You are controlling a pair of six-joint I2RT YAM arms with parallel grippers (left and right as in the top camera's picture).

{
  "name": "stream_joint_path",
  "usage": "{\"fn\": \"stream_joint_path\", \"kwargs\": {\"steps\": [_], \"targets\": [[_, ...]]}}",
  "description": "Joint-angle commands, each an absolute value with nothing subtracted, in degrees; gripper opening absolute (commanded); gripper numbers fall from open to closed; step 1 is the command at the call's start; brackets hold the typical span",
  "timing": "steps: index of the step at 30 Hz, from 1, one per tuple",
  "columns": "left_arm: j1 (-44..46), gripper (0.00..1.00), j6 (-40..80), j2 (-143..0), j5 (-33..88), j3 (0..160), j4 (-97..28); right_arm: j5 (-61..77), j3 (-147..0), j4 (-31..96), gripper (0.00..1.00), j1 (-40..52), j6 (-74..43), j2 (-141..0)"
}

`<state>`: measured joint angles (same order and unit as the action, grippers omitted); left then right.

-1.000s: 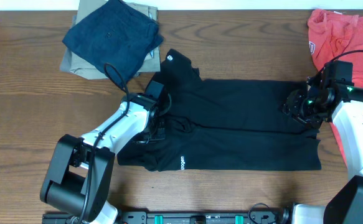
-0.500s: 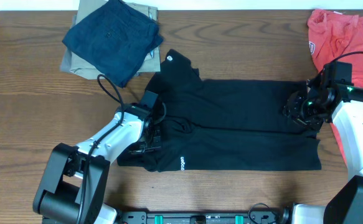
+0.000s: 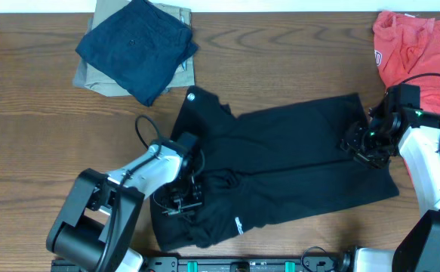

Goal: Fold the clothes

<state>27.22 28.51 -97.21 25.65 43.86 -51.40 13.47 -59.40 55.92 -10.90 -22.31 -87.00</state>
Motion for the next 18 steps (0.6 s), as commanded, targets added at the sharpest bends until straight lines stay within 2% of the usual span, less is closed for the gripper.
{"fn": "stream_joint_path", "kwargs": {"steps": [1, 10, 12, 13, 16, 18], "targets": [[29.8, 0.06, 30.8, -96.1, 26.3, 42.4, -52.4, 8.2, -59.0, 56.5, 0.52, -10.5, -25.8, -87.3], [28.6, 0.06, 35.9, -80.9, 15.3, 42.4, -58.1, -1.7, -56.6, 56.1, 0.55, -12.2, -31.3, -87.2], [27.5, 0.06, 35.6, -78.0, 15.3, 42.4, -58.3, -1.0, -54.9, 54.1, 0.53, -13.4, -32.1, -87.2], [27.1, 0.08, 35.6, -76.7, 15.3, 42.4, -58.3, -0.6, -53.8, 52.7, 0.48, -14.3, -32.8, -87.2], [26.6, 0.72, 34.9, -73.5, 15.3, 42.4, -58.2, 0.8, -51.4, 49.6, 0.28, -16.8, -33.0, -87.2], [26.6, 0.9, 33.8, -72.3, 15.3, 42.4, -58.3, 0.9, -50.4, 49.0, 0.14, -18.9, -33.3, -87.2]]}}
